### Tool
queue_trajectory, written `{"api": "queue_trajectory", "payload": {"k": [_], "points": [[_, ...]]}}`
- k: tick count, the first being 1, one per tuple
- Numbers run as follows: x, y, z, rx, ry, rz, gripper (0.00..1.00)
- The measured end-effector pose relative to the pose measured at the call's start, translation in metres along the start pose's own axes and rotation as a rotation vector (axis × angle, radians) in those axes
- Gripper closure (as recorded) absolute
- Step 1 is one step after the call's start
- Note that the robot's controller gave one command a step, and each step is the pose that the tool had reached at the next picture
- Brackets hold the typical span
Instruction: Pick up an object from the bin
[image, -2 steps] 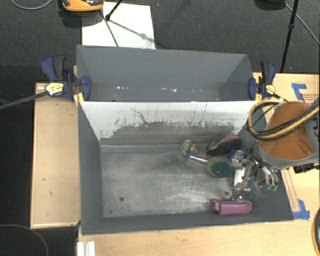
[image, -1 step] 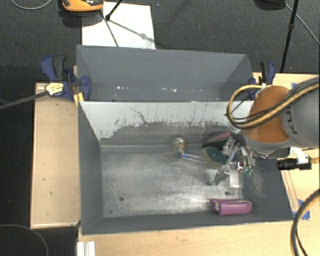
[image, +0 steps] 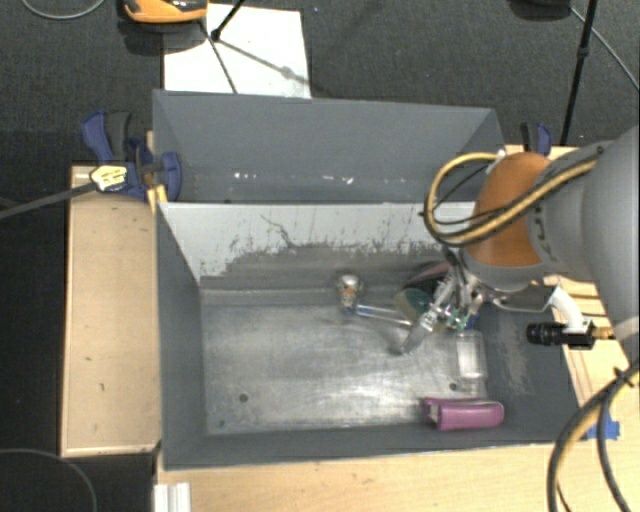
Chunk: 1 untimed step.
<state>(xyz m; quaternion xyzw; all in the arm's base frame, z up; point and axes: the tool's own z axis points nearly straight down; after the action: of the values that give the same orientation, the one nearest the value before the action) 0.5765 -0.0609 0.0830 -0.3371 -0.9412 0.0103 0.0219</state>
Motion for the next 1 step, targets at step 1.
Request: {"api": "queue_trajectory", "payload": {"k": [1], "points": [[-0.0048, 0.0031, -0.0031, -0.012, -0.023, -0.009, 1.0]]}}
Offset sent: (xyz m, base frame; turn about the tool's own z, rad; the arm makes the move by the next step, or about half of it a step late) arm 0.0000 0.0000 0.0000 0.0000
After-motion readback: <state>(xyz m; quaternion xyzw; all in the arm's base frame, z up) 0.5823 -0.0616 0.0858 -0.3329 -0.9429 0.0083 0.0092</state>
